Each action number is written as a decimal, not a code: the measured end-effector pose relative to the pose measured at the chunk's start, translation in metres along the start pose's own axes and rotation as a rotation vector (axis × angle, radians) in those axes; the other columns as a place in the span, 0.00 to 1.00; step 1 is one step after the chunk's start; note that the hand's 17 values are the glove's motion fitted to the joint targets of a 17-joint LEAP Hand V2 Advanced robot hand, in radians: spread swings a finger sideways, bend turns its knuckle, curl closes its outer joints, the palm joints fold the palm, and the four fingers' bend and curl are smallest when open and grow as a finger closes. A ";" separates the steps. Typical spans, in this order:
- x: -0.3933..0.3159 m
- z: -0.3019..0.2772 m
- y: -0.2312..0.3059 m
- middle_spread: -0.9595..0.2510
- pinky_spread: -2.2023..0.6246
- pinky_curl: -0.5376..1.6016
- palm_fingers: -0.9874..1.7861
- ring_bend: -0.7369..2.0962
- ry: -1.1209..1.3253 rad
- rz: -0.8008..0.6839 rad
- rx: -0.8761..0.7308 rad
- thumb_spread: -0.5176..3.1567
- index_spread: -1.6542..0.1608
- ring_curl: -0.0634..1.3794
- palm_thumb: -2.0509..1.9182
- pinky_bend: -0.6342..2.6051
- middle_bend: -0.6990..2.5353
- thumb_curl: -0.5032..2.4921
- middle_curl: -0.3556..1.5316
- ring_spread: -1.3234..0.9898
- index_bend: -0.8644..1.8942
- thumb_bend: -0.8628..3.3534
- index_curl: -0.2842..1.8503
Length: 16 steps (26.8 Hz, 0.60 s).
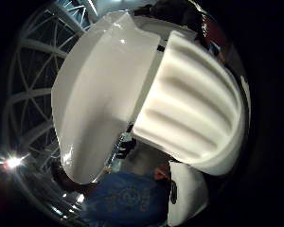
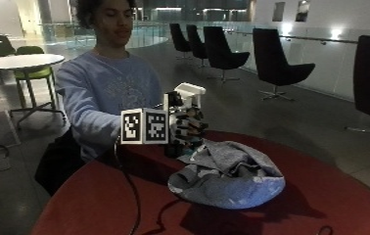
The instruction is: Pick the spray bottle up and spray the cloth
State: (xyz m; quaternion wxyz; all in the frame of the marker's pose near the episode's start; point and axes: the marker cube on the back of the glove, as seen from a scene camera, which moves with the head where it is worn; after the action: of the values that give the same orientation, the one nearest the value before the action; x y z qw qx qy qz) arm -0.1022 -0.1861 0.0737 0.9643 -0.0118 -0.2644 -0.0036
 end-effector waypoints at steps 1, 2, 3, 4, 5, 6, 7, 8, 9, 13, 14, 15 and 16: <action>0.000 0.001 -0.001 0.73 0.84 0.38 0.76 0.45 0.001 0.006 -0.005 0.33 0.78 0.33 0.76 0.26 0.28 0.37 0.43 0.54 0.37 0.20 0.34; 0.000 0.002 -0.002 0.73 0.84 0.39 0.76 0.45 0.003 0.014 -0.009 0.33 0.78 0.33 0.76 0.26 0.28 0.37 0.43 0.54 0.37 0.20 0.34; 0.000 0.002 -0.003 0.73 0.84 0.39 0.76 0.45 0.005 0.025 -0.014 0.33 0.78 0.33 0.76 0.26 0.28 0.37 0.43 0.54 0.37 0.20 0.33; 0.000 0.002 -0.004 0.73 0.84 0.39 0.76 0.45 0.007 0.039 -0.021 0.33 0.78 0.33 0.76 0.26 0.28 0.37 0.43 0.54 0.37 0.20 0.33; 0.001 0.003 -0.006 0.73 0.84 0.39 0.77 0.45 0.008 0.056 -0.028 0.34 0.78 0.33 0.76 0.26 0.28 0.37 0.43 0.54 0.37 0.20 0.33; 0.002 0.003 -0.007 0.73 0.84 0.39 0.77 0.45 0.008 0.077 -0.037 0.34 0.78 0.33 0.76 0.26 0.28 0.37 0.43 0.54 0.37 0.20 0.33; 0.003 0.004 -0.009 0.74 0.84 0.39 0.77 0.45 0.007 0.099 -0.047 0.34 0.78 0.33 0.76 0.26 0.28 0.37 0.43 0.54 0.37 0.20 0.33; 0.004 0.004 -0.011 0.74 0.84 0.39 0.77 0.45 0.005 0.122 -0.058 0.34 0.78 0.33 0.76 0.26 0.28 0.37 0.43 0.54 0.37 0.20 0.33; 0.005 0.005 -0.013 0.74 0.84 0.40 0.77 0.45 0.002 0.145 -0.071 0.34 0.78 0.33 0.75 0.26 0.28 0.37 0.43 0.55 0.36 0.20 0.33; 0.008 0.014 -0.018 0.74 0.83 0.40 0.78 0.45 0.002 0.238 -0.141 0.34 0.79 0.33 0.75 0.27 0.28 0.37 0.43 0.55 0.37 0.20 0.33; 0.008 0.017 -0.018 0.74 0.83 0.40 0.78 0.45 0.004 0.263 -0.161 0.34 0.79 0.33 0.75 0.27 0.28 0.37 0.43 0.55 0.37 0.20 0.33; 0.009 0.020 -0.019 0.74 0.83 0.40 0.78 0.46 0.007 0.288 -0.180 0.34 0.79 0.33 0.75 0.27 0.28 0.37 0.43 0.55 0.37 0.20 0.33; 0.010 0.022 -0.019 0.74 0.83 0.40 0.78 0.46 0.010 0.314 -0.200 0.34 0.79 0.33 0.75 0.27 0.28 0.37 0.43 0.55 0.37 0.20 0.33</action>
State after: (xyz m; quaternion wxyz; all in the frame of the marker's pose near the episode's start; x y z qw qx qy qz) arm -0.1049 -0.2051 0.0980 0.9484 -0.1484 -0.2527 0.1205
